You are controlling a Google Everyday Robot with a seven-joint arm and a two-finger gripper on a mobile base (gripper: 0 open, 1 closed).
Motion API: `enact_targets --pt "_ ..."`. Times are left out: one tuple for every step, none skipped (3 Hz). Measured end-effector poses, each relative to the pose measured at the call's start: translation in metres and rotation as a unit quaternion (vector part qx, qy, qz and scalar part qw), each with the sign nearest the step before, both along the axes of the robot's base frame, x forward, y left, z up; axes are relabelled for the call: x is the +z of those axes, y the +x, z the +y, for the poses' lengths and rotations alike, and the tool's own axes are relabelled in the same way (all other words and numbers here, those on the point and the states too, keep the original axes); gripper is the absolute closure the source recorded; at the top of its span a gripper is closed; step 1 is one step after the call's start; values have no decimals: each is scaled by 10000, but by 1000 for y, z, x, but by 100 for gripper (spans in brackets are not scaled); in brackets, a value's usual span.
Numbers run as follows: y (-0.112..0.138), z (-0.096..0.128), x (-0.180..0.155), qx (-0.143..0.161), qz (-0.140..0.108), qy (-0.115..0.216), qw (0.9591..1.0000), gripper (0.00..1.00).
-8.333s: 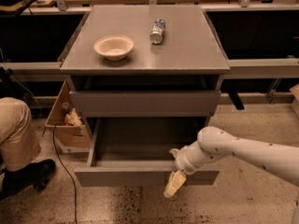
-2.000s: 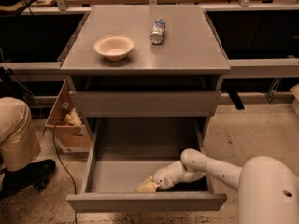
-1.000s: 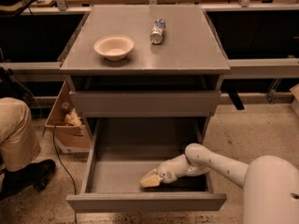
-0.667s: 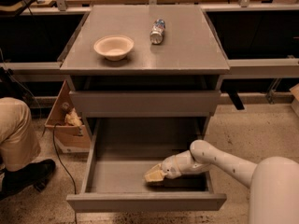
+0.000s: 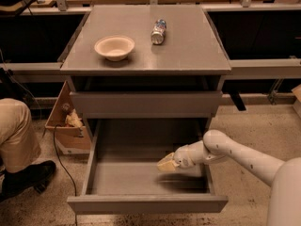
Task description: Open middle drawer
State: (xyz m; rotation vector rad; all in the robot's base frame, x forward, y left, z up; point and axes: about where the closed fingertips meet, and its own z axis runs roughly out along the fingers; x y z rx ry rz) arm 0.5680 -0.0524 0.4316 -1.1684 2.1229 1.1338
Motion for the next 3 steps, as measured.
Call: enact_targets --pt "20 -26 34 -94 -435 -301 9986 100" --pt "38 -42 60 -179 -745 -418 9962 100" --pt "41 -44 64 -188 -781 -428 9958 85"
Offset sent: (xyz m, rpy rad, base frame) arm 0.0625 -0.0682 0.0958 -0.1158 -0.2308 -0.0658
